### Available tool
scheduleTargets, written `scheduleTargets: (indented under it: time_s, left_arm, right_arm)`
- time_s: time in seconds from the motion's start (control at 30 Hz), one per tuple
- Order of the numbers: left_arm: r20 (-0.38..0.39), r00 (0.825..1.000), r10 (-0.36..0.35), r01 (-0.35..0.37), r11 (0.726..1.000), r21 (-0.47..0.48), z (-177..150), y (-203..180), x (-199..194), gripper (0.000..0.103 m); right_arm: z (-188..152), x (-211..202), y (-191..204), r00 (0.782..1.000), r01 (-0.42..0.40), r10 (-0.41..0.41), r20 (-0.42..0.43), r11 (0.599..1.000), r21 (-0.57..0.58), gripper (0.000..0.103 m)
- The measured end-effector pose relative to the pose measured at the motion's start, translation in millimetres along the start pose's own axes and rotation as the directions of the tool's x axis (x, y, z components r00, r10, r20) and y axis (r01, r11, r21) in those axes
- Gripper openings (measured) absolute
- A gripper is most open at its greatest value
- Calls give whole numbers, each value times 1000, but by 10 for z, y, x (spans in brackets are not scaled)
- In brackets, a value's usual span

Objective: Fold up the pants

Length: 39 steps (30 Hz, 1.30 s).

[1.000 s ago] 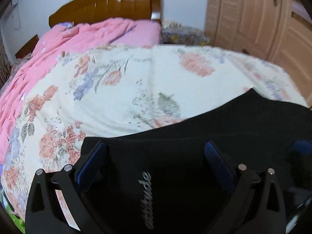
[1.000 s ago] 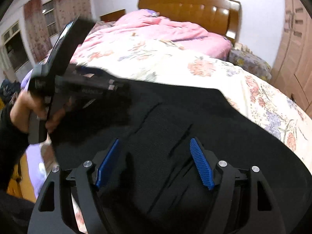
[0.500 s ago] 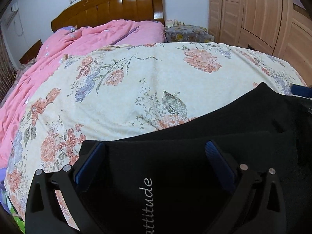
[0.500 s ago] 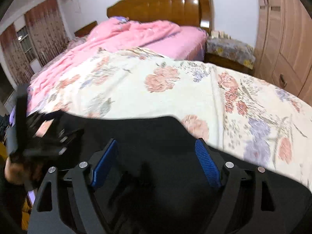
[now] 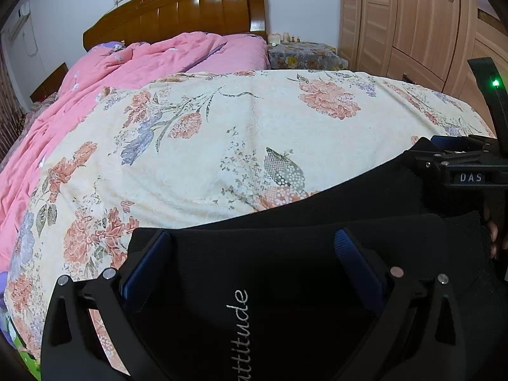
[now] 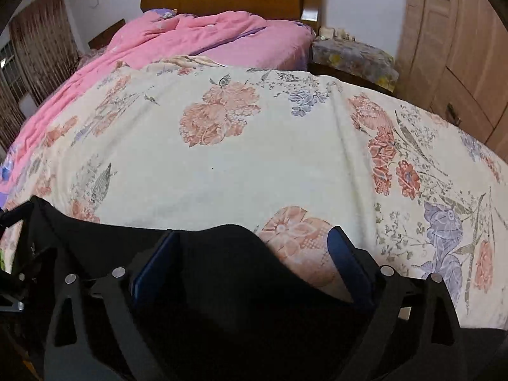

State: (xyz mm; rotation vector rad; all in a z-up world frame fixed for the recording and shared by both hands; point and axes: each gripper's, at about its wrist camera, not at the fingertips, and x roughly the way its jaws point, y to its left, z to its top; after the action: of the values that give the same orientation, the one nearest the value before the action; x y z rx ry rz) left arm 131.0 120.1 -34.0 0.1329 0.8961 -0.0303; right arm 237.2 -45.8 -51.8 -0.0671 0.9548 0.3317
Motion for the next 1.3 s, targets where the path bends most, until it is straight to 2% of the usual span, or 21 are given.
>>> scheduleTargets:
  time_s: [0.03, 0.13, 0.17, 0.23, 0.3, 0.43, 0.5, 0.6, 0.63, 0.7, 0.77, 0.8, 0.83, 0.9, 0.97, 1.03, 1.1, 1.17, 1.3]
  left_arm:
    - [0, 1000, 0, 0, 1000, 0, 0, 0, 1, 102]
    - [15, 1000, 21, -21, 1000, -3, -15, 3, -89, 101]
    - [47, 997, 65, -65, 998, -2, -57, -17, -276, 101]
    - [119, 992, 32, -33, 999, 13, -157, -42, -616, 101]
    - [149, 989, 23, -28, 999, 33, -303, -61, -860, 101]
    - [85, 996, 13, -18, 998, 54, -751, -29, -966, 101]
    - [69, 997, 41, -46, 996, 70, -960, 7, -973, 101]
    - [37, 998, 47, -50, 996, 80, -1145, 96, -898, 102]
    - [46, 999, 23, -25, 998, 51, -1184, 155, -909, 102]
    - [17, 1000, -3, 3, 1000, -8, -1182, 255, -891, 102]
    - [16, 996, 84, -84, 996, 9, -1126, 198, -980, 101]
    - [49, 991, 122, -124, 992, 38, -1077, 116, -1081, 101]
    - [73, 990, 118, -122, 991, 57, -1037, 52, -1158, 101]
    - [127, 990, 59, -72, 992, 99, -890, -162, -1316, 101]
    - [160, 987, -15, -10, 988, 154, -742, -486, -1381, 101]
    - [171, 979, -112, 71, 970, 231, -618, -869, -1361, 101]
    - [169, 973, -156, 102, 951, 292, -532, -1220, -1294, 101]
    - [173, 967, -185, 115, 929, 353, -474, -1525, -1224, 101]
    - [111, 976, -187, 125, 901, 414, -457, -1852, -887, 101]
  right_arm:
    - [-11, -51, -26, 1000, -25, 25, 15, 1000, 14, 90]
    - [-80, -406, -114, 997, -26, 22, 75, 998, 51, 90]
    - [-125, -573, -135, 995, -32, 27, 95, 998, 53, 90]
    - [-308, -976, -174, 990, -28, 23, 140, 999, 29, 91]
    - [-609, -1286, -227, 991, -5, 5, 131, 1000, -1, 91]
    - [-1264, -1485, -298, 999, 27, -25, 37, 999, -39, 91]
    - [-1527, -1521, -345, 999, 45, -45, 10, 998, -43, 91]
    - [-1874, -1498, -462, 994, 99, -101, -37, 994, -48, 91]
    - [-1974, -1539, -537, 996, 82, -82, -19, 996, -21, 92]
    - [-2085, -1698, -629, 999, 51, -52, 9, 998, 27, 92]
    - [-2214, -1949, -666, 996, 75, -77, 43, 996, 41, 92]
    - [-2287, -2073, -707, 994, 84, -88, 66, 995, 61, 92]
    - [-2399, -2218, -803, 991, 88, -98, 92, 990, 111, 92]
    - [-2584, -2384, -999, 987, 79, -107, 118, 972, 221, 92]
    - [-2774, -2484, -1276, 985, 21, -82, 150, 931, 365, 92]
    - [-2909, -2481, -1497, 985, -45, -41, 170, 880, 472, 92]
    - [-2929, -2429, -1602, 984, -80, -14, 177, 854, 515, 92]
    - [-2881, -2340, -1657, 985, -95, 5, 171, 846, 524, 92]
    - [-2840, -2235, -1712, 982, -142, 50, 181, 829, 541, 92]
